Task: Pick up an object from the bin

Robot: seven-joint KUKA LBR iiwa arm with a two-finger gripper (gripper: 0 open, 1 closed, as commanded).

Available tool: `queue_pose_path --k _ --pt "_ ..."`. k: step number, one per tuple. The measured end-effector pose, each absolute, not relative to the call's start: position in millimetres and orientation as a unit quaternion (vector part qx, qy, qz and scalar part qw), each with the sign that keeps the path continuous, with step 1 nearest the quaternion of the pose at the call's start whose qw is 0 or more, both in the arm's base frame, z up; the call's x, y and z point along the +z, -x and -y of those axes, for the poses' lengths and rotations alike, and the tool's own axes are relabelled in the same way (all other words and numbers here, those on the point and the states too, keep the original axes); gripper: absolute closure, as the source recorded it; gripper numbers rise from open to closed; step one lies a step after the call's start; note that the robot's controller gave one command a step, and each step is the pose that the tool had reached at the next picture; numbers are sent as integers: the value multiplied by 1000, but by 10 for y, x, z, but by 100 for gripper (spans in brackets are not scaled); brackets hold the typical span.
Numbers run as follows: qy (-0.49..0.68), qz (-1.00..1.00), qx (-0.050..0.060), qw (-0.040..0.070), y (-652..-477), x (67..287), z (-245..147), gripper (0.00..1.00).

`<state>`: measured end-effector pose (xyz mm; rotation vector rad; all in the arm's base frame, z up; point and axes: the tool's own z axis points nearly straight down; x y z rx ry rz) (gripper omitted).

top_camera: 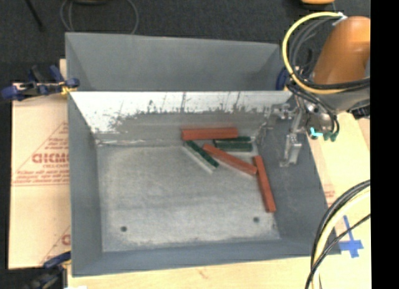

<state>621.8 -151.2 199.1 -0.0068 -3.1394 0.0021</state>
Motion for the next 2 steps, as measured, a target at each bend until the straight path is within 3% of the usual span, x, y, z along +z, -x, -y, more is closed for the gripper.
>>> queue_pose_path --k 1,2 --pt "-93 996 1 -2 -6048 694 1257 0" --pt "-94 996 2 -4 -6061 722 1268 100"
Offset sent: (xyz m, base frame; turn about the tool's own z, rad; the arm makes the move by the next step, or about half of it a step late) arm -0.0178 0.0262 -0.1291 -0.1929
